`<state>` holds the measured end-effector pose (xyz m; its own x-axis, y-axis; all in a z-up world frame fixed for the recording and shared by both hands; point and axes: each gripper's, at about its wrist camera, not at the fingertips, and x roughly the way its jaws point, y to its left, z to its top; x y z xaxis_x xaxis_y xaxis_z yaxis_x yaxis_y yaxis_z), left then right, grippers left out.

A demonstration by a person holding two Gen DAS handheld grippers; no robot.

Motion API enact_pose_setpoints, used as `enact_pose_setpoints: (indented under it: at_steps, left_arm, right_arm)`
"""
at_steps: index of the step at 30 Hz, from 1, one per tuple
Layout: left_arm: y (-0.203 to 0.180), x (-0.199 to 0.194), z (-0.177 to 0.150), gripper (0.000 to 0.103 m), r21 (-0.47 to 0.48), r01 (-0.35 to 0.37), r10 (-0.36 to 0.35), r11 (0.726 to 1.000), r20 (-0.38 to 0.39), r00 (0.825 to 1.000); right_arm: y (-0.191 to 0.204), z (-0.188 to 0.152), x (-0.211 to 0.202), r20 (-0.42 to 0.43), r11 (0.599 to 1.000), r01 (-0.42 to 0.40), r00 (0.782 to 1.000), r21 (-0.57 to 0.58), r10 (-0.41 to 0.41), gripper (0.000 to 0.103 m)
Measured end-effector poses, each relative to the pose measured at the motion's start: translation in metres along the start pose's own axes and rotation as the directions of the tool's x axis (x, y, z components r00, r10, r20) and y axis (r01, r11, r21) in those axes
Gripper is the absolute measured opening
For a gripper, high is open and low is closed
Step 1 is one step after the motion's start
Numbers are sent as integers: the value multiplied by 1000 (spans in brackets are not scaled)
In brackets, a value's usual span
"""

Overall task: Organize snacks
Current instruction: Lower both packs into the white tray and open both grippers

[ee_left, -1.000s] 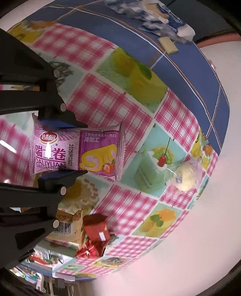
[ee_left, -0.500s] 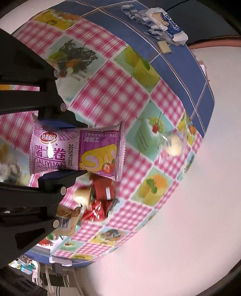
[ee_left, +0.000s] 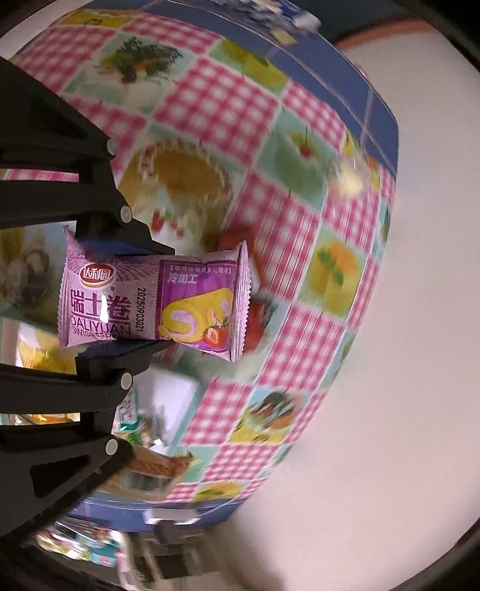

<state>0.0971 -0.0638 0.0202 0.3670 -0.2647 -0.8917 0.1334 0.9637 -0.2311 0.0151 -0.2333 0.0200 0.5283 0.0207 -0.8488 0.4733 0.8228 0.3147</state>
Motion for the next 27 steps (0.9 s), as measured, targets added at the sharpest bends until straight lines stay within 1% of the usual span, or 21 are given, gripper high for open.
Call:
enact_pose_setpoints:
  at_steps: [2,5,8,10,13,17,25,26,27]
  left_arm:
    - [-19,6,-6,41,47,14,-13,999,-11,1000]
    - [-50,12,-16,41,134,51,-48,990,-28,998]
    - [-78,16,-28,41,213,74,-67,974,-37,997]
    - [-94,19,-36,41,259,87,-77,962,-48,996]
    - [-109,24,-45,41,297,107,-91,949,-66,994]
    - [-120,30,-52,41,328,112,-91,938,-79,993]
    - [-130,39,-58,42,360,113,-85,926,-94,992]
    - [-131,40,-58,44,359,114,-84,926,-98,992]
    - [-131,40,-59,49,360,115,-84,926,-98,992]
  right_arm:
    - [-24,5,-2,1,998,25,1000,57,-25,38]
    - [-57,8,-2,-7,989,61,998,135,-60,38]
    - [-90,9,-4,-19,973,89,996,212,-86,38]
    - [-105,9,-7,-23,964,111,994,244,-109,38]
    - [-127,10,-14,-20,948,133,991,290,-133,38]
    - [-141,11,-19,-16,937,137,990,321,-140,38]
    - [-146,9,-14,-34,935,130,991,331,-126,38]
    - [-145,9,-12,-37,935,131,991,330,-126,38]
    - [-145,9,-11,-39,935,131,991,330,-125,38]
